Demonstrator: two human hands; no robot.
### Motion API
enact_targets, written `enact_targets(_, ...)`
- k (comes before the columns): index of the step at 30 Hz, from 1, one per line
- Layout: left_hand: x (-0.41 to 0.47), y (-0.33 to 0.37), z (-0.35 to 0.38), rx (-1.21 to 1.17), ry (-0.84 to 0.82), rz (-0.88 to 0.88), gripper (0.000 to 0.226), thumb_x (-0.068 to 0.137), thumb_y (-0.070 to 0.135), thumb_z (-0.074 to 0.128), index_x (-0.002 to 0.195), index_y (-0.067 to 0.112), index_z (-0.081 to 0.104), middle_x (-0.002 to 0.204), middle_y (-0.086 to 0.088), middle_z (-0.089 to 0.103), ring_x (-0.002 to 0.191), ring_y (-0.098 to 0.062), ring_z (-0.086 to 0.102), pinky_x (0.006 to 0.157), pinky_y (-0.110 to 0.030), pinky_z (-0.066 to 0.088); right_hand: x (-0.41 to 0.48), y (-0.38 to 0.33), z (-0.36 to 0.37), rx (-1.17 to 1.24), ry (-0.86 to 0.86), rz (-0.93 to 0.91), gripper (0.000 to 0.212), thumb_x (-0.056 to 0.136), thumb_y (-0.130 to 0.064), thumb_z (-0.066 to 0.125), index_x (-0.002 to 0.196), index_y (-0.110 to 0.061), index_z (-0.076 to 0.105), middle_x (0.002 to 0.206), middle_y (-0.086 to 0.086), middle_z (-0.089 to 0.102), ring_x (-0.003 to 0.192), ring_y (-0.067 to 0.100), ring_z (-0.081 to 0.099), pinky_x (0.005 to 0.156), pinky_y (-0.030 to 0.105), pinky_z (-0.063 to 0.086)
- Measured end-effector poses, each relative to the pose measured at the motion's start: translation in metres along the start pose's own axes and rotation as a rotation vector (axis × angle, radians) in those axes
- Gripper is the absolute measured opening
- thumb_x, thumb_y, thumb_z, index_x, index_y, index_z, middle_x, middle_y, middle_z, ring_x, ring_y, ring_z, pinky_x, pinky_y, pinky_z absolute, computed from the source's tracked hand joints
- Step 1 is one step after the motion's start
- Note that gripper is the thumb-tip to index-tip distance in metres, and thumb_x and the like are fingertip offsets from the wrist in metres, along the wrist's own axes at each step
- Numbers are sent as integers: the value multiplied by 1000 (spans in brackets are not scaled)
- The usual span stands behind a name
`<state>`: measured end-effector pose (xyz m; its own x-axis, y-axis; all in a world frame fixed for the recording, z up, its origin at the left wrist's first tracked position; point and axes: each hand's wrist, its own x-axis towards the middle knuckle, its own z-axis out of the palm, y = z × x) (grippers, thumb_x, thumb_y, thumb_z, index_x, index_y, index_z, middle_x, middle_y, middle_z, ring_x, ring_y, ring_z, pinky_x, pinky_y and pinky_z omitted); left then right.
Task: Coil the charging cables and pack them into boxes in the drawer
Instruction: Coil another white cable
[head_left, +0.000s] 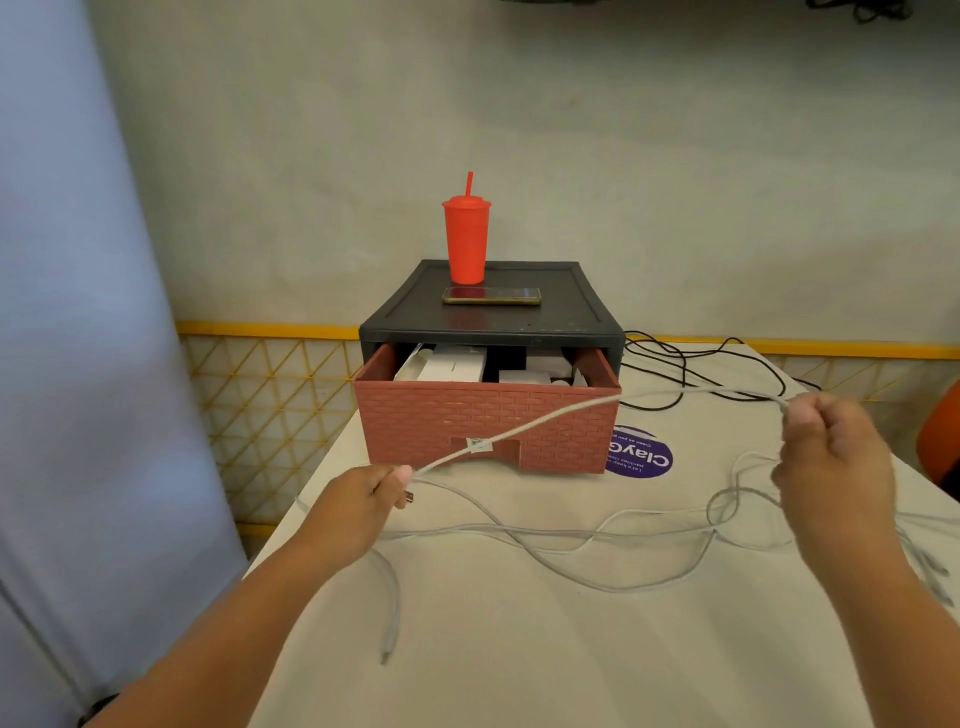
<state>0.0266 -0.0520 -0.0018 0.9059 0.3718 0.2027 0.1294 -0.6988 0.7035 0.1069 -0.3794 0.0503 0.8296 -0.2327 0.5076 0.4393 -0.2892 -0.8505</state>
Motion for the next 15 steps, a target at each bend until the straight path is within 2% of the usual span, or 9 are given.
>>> enact_targets(2,-3,10,-4,-173,-96,-103,41,98,29,43,61,14,51,50,9,38,47,-8,33,49,-24,28,4,-3,-7,-99,-21,-66,15,96,-19,42,88,-25,52,68,-4,46,68,22,42,61,30,31)
enact_targets(4,-10,23,-7,-378,-258,-174,38,99,29,40,67,11,52,46,10,34,42,-7,29,46,-21,28,-2,-9,-7,-185,-101,-163,10,97,-17,45,90,-19,53,72,-10,50,70,18,43,58,26,32)
enact_targets(5,-14,31,-7,-438,-340,-168,35,99,27,39,72,11,54,47,9,36,42,-6,30,46,-19,30,-7,-11,-5,-214,-151,-215,9,95,-20,48,88,-20,54,73,-12,52,69,14,46,59,19,33)
enact_targets(7,-23,46,-7,-405,-480,-84,26,100,22,39,86,11,58,48,8,44,43,-7,38,50,-18,37,-17,-9,2,-245,-256,-293,9,92,-20,54,84,-21,58,75,-12,56,69,6,51,62,13,35)
enact_targets(10,-35,66,1,-347,-634,-14,12,98,10,40,102,11,52,59,5,59,53,-5,53,56,-15,42,-36,1,17,-324,-394,-414,15,84,-25,54,87,-18,67,77,-14,56,68,6,52,62,13,37)
enact_targets(13,-42,80,15,-604,-600,-105,22,93,-10,37,87,11,44,73,-3,67,64,-12,62,65,-23,50,-65,12,33,-358,-546,-548,13,80,-31,57,93,-30,61,74,-18,49,69,2,48,60,10,32)
enact_targets(15,-44,86,25,-851,-511,-223,30,88,-15,39,75,12,40,79,-8,67,63,-16,62,62,-27,50,-81,19,41,-366,-645,-578,18,80,-37,50,97,-32,57,75,-17,53,70,4,51,61,10,32)
